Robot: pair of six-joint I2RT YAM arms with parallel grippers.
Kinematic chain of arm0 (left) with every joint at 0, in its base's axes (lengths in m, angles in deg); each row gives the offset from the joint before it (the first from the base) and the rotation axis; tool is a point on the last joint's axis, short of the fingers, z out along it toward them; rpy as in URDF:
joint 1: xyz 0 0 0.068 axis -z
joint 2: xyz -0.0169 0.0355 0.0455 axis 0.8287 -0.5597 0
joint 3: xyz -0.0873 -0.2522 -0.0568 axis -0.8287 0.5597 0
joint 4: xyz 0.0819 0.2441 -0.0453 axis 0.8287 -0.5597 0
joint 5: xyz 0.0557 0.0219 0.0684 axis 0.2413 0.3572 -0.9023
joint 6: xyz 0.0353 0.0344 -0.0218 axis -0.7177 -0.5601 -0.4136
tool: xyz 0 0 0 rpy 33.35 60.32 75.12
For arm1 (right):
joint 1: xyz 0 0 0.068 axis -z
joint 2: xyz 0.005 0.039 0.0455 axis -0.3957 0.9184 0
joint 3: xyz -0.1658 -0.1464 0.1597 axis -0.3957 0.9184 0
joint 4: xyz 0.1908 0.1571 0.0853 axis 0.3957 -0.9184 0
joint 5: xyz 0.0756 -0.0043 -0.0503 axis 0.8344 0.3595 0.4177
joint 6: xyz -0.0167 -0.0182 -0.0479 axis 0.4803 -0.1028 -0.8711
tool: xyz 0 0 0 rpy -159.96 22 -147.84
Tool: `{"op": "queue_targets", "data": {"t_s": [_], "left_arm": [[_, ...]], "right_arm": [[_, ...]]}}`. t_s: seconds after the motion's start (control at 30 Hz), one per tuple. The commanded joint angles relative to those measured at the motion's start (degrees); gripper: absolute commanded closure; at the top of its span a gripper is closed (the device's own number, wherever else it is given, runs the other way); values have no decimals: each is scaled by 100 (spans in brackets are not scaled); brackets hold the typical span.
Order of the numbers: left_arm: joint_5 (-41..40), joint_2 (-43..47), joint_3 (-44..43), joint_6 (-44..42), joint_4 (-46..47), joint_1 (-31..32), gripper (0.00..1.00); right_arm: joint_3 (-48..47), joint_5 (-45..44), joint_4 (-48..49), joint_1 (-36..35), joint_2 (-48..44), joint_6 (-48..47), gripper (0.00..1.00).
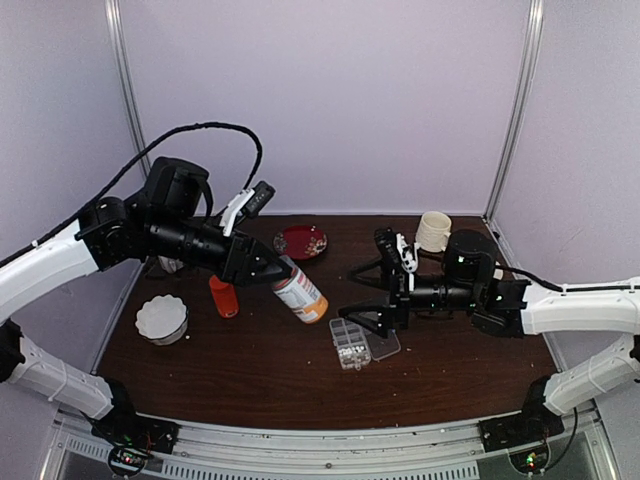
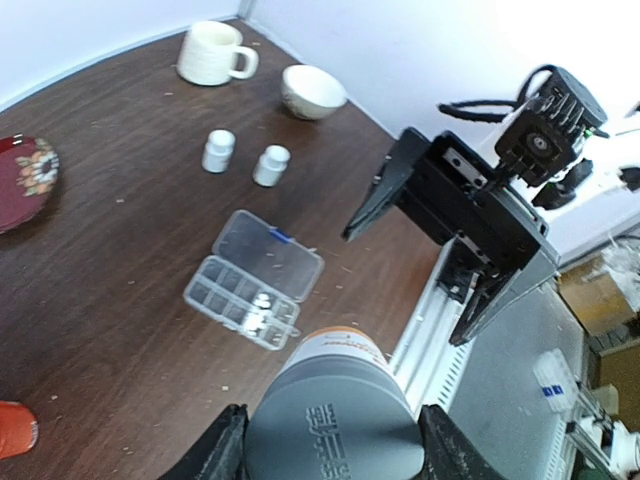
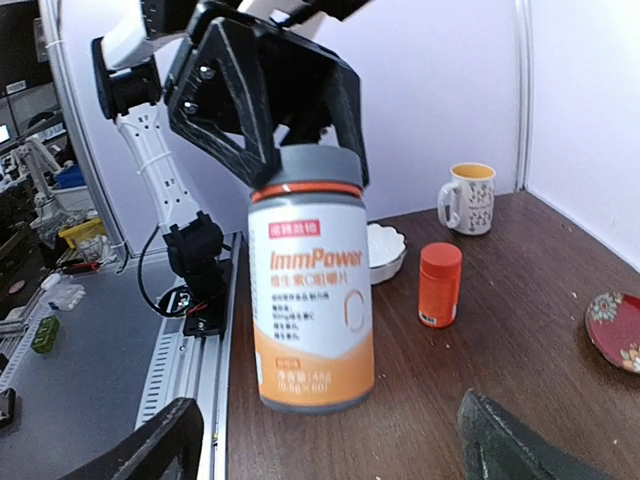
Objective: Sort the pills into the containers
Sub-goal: Hold the pill bottle.
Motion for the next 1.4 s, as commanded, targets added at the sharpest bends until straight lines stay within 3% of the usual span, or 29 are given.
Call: {"op": "queue_targets", "data": {"t_s": [0.0, 0.23, 0.43, 0.63, 0.9, 1.1, 1.2, 1.3, 1.37], "left_arm": [[598, 100, -180, -85, 691, 160, 79], [663, 122, -208, -45, 810, 350, 80], [621, 206, -132, -54, 894, 408, 82], [542, 301, -38, -62, 922, 410, 84], [514, 389, 61, -46, 963, 411, 84], [482, 401, 148, -12, 1048, 409, 84], [442, 406, 167, -5, 1057, 414, 84], [380, 426, 186, 26, 1065, 410, 85], [264, 448, 217, 114, 1074, 415, 85]], "right_arm": [[-198, -150, 225, -361, -172, -475, 8], [-536, -239, -388, -661, 26, -908, 8], [-911, -388, -851, -771, 293, -983, 16], [-980, -479, -980, -860, 367, -971, 18], [-1007, -500, -970, -883, 377, -897, 40], [-1148, -522, -1066, -940, 459, -965, 35], [-1220, -511, -1112, -954, 503, -967, 47], [-1267, -516, -1184, -962, 539, -1005, 69], [-1290, -554, -1226, -971, 536, -1045, 75]]}}
